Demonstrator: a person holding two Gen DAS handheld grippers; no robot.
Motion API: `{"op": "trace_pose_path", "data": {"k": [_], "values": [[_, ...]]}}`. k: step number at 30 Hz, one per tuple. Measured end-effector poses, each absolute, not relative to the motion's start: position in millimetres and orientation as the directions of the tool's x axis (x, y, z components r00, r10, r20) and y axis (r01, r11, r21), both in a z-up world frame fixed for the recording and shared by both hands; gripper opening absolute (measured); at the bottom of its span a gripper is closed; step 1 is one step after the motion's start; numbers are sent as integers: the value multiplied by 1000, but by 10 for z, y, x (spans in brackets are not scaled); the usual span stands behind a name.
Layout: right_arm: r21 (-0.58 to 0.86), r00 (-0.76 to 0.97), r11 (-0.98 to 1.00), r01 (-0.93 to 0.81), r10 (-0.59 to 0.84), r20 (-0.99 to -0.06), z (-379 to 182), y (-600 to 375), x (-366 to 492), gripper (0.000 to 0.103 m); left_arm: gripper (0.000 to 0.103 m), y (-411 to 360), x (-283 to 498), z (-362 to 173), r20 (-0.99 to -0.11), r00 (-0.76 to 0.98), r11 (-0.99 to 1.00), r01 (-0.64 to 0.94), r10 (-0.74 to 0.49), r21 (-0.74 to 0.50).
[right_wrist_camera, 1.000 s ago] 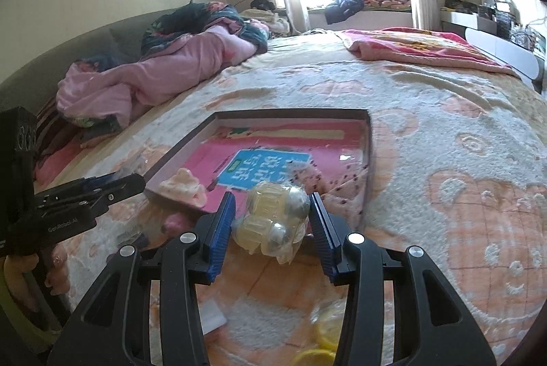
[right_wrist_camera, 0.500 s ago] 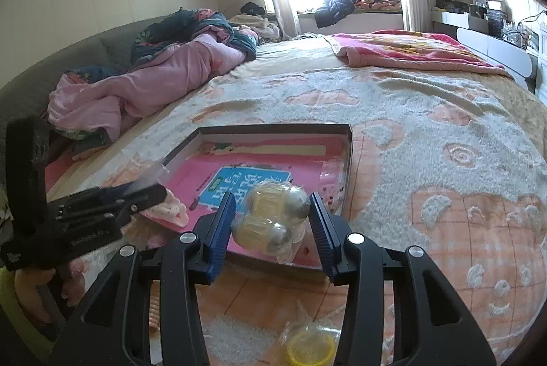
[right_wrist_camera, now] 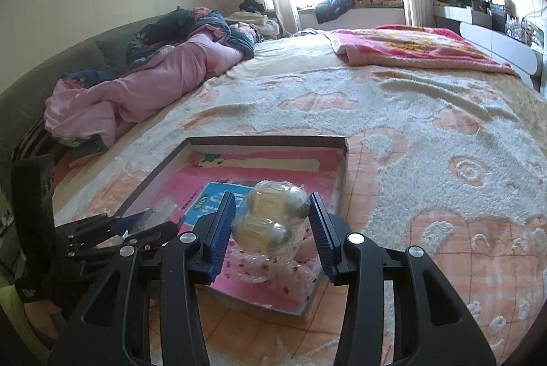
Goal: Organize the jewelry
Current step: 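Carry the pin packet with the left tool while the right tool carries the hair ties over the box, then open the left tool over the pink book while the right tool releases the hair ties onto the bow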
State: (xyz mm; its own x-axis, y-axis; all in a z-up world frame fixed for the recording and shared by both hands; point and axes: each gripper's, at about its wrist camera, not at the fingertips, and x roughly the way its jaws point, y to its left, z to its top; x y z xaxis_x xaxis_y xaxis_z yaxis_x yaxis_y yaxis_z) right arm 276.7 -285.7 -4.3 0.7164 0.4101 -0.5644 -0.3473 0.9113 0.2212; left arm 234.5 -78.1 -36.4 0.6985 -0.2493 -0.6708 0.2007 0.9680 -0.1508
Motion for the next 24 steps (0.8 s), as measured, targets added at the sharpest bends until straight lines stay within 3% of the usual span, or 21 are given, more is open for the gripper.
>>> {"op": "trace_pose_path", "data": {"k": [24], "values": [[131,643,916,-378,362,-675,-464,-2686,3332,42,33,-951,2625,-696,-766,607,976,176,-209,-126]]}}
